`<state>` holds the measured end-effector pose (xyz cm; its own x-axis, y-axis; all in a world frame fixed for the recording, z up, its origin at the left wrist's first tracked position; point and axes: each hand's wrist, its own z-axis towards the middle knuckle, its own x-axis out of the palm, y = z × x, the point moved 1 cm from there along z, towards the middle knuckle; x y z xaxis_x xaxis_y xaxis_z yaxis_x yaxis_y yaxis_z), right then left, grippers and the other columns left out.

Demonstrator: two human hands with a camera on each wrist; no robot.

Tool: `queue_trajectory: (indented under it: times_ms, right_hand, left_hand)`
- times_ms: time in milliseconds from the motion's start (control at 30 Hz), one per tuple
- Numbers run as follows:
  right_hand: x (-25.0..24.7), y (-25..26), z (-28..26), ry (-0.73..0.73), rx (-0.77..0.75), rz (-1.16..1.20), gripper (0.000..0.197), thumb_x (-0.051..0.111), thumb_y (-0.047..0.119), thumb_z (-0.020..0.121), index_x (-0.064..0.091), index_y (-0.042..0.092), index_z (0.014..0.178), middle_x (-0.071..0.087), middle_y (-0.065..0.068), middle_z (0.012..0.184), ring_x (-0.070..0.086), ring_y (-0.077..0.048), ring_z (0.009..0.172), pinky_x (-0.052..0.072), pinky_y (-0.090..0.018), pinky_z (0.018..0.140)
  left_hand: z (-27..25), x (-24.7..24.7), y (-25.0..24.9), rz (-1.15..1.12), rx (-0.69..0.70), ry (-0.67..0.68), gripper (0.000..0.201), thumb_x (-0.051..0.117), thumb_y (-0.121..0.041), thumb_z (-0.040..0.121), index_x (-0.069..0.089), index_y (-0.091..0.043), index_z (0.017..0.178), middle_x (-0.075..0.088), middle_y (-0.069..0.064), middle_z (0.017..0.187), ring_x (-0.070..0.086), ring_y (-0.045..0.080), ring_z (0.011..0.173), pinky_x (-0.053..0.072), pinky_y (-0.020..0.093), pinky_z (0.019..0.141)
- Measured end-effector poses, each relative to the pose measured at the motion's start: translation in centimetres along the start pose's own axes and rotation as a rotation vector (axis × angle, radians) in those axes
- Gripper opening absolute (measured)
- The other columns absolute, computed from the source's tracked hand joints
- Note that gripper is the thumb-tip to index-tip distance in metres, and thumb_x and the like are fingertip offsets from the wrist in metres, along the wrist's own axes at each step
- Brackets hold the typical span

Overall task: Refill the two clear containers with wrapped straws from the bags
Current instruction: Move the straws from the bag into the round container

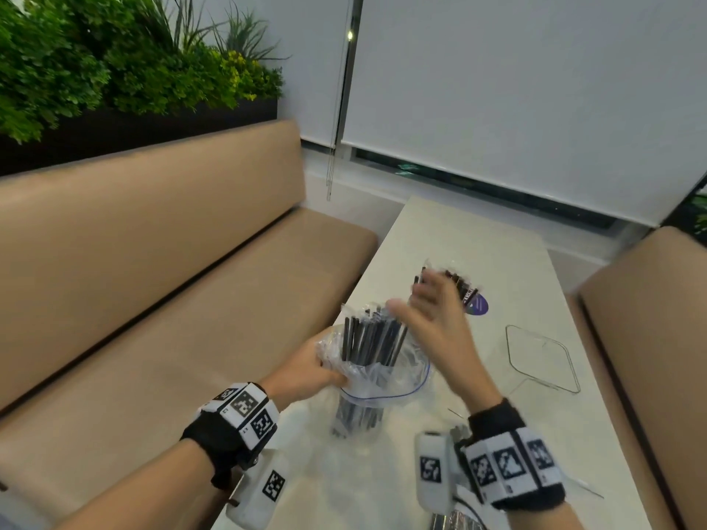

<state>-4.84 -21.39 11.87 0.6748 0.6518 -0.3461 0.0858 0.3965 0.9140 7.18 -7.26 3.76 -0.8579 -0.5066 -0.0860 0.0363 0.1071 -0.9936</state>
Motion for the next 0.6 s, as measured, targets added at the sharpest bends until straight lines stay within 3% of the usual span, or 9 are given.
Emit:
queue_trajectory:
  times_ms: [33, 100, 167, 267, 333, 400, 433, 533, 600]
  right_hand:
    - [1.1, -1.1, -0.6, 0.061, 0.033, -0.021, 0.074, 0.078, 0.036, 0.078, 0.037, 0.024, 0.139, 0.055, 0.014, 0.117, 0.057, 0.002, 0.106, 0.047, -0.026, 0.096]
    - [2.7, -3.1, -1.4, 0.073, 0.024, -0.066, 0.065, 0.078, 0.039, 0.078, 0.045, 0.027, 0.132, 0.057, 0.025, 0.108, 0.058, 0.013, 0.098, 0.048, -0.019, 0.091]
    - [3.3, -3.8, -1.6, 0.015, -0.017, -0.025, 0.039, 0.077, 0.032, 0.081, 0.059, 0.02, 0.113, 0.068, 0.013, 0.098, 0.066, 0.003, 0.091, 0.054, -0.025, 0.085]
    - [2.6, -2.8, -1.2, -0.055, -0.104, 0.021, 0.017, 0.068, 0.023, 0.089, 0.062, 0.008, 0.091, 0.066, 0.002, 0.082, 0.064, -0.008, 0.077, 0.054, -0.027, 0.075]
    - [1.5, -1.4, -0.2, -0.098, -0.146, 0.002, 0.024, 0.063, 0.026, 0.092, 0.057, 0.004, 0.083, 0.058, -0.004, 0.074, 0.057, -0.015, 0.068, 0.05, -0.031, 0.069]
    - [0.3, 0.3, 0.7, -0.143, -0.138, 0.025, 0.037, 0.061, 0.035, 0.09, 0.053, -0.001, 0.084, 0.056, -0.025, 0.077, 0.057, -0.034, 0.069, 0.053, -0.049, 0.071]
    - [-0.3, 1.1, 1.2, -0.157, -0.126, 0.058, 0.04, 0.061, 0.034, 0.09, 0.052, -0.005, 0.087, 0.055, -0.032, 0.08, 0.058, -0.036, 0.068, 0.056, -0.052, 0.07]
    - [-2.7, 3.3, 2.8, -0.185, -0.099, 0.169, 0.026, 0.059, 0.018, 0.095, 0.054, -0.006, 0.088, 0.052, -0.021, 0.072, 0.062, -0.023, 0.061, 0.057, -0.025, 0.054]
    - [-4.0, 4.6, 3.6, -0.189, -0.086, 0.212, 0.018, 0.058, 0.019, 0.096, 0.056, 0.002, 0.088, 0.058, -0.011, 0.069, 0.067, -0.02, 0.06, 0.059, -0.027, 0.057]
  left_hand:
    - [0.0, 0.2, -0.1, 0.004, 0.008, -0.003, 0.068, 0.058, 0.028, 0.071, 0.056, -0.018, 0.121, 0.07, -0.001, 0.102, 0.067, -0.004, 0.087, 0.053, 0.012, 0.071]
    - [-0.1, 0.6, -0.1, 0.029, 0.004, -0.008, 0.069, 0.057, 0.029, 0.07, 0.056, -0.019, 0.119, 0.068, -0.008, 0.096, 0.066, -0.012, 0.078, 0.05, 0.008, 0.066]
    - [0.0, 0.7, 0.4, 0.029, 0.005, 0.001, 0.069, 0.059, 0.028, 0.069, 0.056, -0.014, 0.125, 0.069, -0.003, 0.099, 0.067, -0.008, 0.081, 0.052, 0.011, 0.067]
    - [0.1, 0.3, 1.0, 0.026, 0.014, -0.004, 0.068, 0.06, 0.026, 0.069, 0.056, -0.011, 0.127, 0.071, 0.008, 0.108, 0.067, 0.007, 0.09, 0.056, 0.019, 0.076]
    - [0.2, 0.2, 1.1, 0.031, 0.018, -0.004, 0.061, 0.062, 0.024, 0.071, 0.06, -0.012, 0.12, 0.073, 0.01, 0.106, 0.069, 0.009, 0.09, 0.056, 0.02, 0.077]
    - [0.1, 0.2, 0.9, 0.039, 0.022, -0.001, 0.054, 0.063, 0.023, 0.072, 0.063, -0.015, 0.112, 0.076, -0.001, 0.093, 0.07, 0.006, 0.082, 0.056, 0.018, 0.073]
    - [0.2, 0.2, 0.9, 0.044, 0.024, 0.002, 0.053, 0.063, 0.022, 0.073, 0.064, -0.016, 0.109, 0.076, -0.005, 0.088, 0.07, 0.005, 0.08, 0.055, 0.018, 0.072]
    - [0.4, 0.4, 0.7, 0.05, 0.03, 0.018, 0.052, 0.062, 0.022, 0.073, 0.063, -0.012, 0.113, 0.074, -0.001, 0.091, 0.069, 0.003, 0.079, 0.056, 0.018, 0.072]
    - [0.6, 0.5, 0.5, 0.04, 0.033, 0.026, 0.051, 0.061, 0.023, 0.074, 0.062, -0.009, 0.114, 0.072, 0.001, 0.091, 0.068, -0.001, 0.076, 0.054, 0.014, 0.069]
